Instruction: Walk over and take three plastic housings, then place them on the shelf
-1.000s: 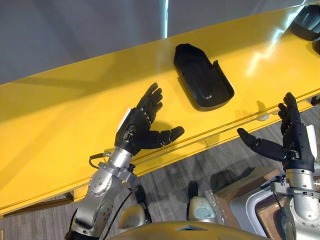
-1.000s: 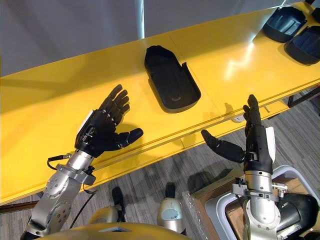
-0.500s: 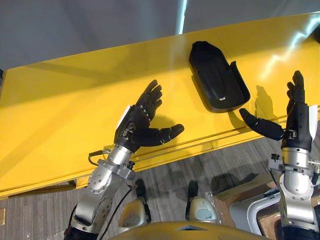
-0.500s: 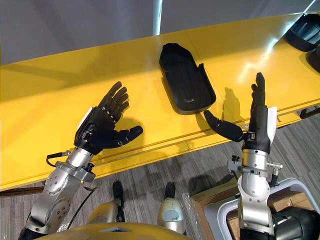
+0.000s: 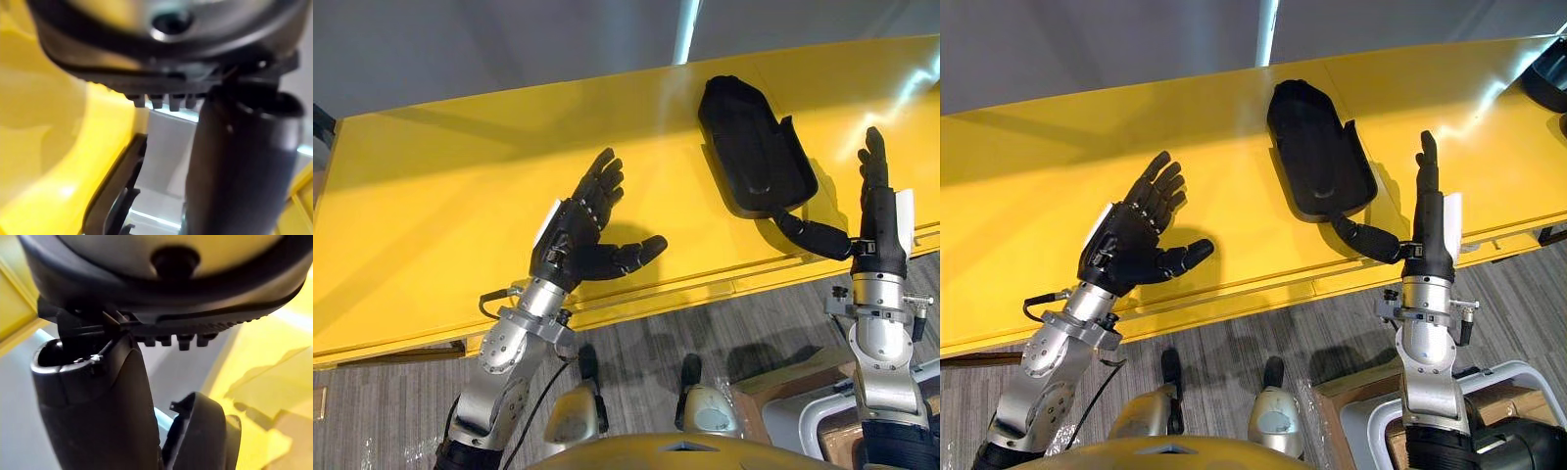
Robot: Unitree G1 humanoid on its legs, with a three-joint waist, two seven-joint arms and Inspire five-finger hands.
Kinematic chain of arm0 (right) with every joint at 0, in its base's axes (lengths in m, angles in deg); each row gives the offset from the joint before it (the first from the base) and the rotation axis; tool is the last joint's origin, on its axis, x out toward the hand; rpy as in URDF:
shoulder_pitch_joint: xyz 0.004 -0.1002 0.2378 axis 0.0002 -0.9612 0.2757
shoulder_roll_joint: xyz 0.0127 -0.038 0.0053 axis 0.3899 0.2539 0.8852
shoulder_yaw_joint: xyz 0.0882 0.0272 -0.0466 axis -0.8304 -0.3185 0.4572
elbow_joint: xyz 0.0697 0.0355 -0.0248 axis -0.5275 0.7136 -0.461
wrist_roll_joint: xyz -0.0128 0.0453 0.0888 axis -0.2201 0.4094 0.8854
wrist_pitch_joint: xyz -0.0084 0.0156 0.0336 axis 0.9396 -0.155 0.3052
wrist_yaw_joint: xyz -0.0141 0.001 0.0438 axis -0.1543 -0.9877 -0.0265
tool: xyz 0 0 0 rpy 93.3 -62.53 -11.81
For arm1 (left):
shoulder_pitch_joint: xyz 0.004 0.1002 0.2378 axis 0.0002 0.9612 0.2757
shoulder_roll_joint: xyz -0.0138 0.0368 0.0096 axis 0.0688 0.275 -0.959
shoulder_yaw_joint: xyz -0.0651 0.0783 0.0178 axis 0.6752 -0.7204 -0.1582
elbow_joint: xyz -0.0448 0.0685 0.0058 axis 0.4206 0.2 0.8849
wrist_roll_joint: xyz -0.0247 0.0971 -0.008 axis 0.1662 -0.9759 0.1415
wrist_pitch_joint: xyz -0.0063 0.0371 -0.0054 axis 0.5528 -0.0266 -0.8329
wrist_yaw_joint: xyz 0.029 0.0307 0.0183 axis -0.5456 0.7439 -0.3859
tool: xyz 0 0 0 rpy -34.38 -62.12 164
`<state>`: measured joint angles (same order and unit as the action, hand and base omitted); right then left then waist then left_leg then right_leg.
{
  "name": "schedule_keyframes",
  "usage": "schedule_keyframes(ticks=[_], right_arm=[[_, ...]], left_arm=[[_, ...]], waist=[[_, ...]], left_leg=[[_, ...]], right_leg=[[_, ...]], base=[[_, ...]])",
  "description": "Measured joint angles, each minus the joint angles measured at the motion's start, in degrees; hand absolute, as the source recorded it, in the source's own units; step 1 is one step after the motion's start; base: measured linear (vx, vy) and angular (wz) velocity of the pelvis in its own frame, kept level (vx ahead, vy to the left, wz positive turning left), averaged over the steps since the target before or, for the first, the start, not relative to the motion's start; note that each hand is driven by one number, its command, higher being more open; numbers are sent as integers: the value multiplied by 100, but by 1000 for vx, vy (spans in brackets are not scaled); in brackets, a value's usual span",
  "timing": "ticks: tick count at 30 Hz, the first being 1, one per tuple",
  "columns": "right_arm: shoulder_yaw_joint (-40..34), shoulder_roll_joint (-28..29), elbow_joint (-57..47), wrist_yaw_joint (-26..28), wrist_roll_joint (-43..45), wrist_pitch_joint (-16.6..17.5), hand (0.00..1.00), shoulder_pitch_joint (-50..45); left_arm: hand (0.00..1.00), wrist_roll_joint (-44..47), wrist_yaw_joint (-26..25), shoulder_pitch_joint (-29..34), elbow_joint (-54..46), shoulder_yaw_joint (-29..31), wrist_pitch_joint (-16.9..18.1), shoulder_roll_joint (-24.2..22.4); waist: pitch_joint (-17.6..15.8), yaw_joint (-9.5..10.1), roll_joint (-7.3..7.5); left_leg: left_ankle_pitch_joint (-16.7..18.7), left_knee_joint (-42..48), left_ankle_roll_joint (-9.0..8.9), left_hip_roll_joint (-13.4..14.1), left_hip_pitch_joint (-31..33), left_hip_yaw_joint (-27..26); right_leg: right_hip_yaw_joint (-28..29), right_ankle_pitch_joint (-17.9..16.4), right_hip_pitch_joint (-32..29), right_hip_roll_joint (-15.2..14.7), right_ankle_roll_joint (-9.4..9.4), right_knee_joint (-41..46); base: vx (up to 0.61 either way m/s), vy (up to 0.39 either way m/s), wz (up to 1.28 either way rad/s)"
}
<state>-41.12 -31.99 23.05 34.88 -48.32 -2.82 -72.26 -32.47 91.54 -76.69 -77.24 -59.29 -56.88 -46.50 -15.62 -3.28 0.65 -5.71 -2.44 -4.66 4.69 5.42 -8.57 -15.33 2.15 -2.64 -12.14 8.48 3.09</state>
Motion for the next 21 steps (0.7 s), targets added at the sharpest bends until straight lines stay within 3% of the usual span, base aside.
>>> schedule_keyframes(ticks=[21], right_arm=[[119, -64, 230, -235, -353, -37, 100, 635]], left_arm=[[100, 0, 26, -86, 82, 130, 59, 1]], waist=[[-315, 2, 52]], left_leg=[[-3, 19, 3, -4, 8, 10]], right_leg=[[-18, -8, -3, -12, 10, 22]], base=[[0, 0, 0]])
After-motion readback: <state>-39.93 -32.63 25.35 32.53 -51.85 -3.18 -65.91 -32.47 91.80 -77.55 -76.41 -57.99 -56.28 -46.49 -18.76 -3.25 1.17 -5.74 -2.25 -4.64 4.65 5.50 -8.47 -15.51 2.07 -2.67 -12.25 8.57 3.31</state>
